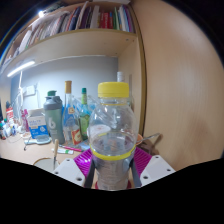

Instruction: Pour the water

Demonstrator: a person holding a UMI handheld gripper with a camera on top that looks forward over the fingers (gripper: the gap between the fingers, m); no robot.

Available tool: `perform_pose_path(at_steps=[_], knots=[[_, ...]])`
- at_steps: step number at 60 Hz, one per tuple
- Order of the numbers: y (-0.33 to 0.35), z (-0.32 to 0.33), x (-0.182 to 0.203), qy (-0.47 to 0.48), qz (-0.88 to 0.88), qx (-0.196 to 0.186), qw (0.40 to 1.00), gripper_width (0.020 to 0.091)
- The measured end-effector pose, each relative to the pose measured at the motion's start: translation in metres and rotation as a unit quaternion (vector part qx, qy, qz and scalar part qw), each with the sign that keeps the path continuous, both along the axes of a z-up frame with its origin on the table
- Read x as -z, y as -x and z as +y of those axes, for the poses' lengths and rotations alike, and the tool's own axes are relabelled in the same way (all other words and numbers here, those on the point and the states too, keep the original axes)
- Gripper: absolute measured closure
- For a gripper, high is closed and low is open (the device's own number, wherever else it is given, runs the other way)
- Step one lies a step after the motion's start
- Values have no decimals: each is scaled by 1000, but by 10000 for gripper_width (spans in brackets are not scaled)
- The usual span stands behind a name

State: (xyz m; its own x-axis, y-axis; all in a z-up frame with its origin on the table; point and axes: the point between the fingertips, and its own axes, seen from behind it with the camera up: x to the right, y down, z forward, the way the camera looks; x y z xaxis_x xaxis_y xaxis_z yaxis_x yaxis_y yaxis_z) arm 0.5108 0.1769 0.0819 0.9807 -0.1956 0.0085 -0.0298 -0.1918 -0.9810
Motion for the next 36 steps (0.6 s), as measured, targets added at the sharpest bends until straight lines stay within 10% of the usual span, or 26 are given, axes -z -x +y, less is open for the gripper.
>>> perform_pose_path(at_steps=[7,15,36], knots=[[-1,-2,9,39,7,5,999,484],[4,-24,10,68,28,9,997,245],[44,-132,-1,105,79,20,991,264]])
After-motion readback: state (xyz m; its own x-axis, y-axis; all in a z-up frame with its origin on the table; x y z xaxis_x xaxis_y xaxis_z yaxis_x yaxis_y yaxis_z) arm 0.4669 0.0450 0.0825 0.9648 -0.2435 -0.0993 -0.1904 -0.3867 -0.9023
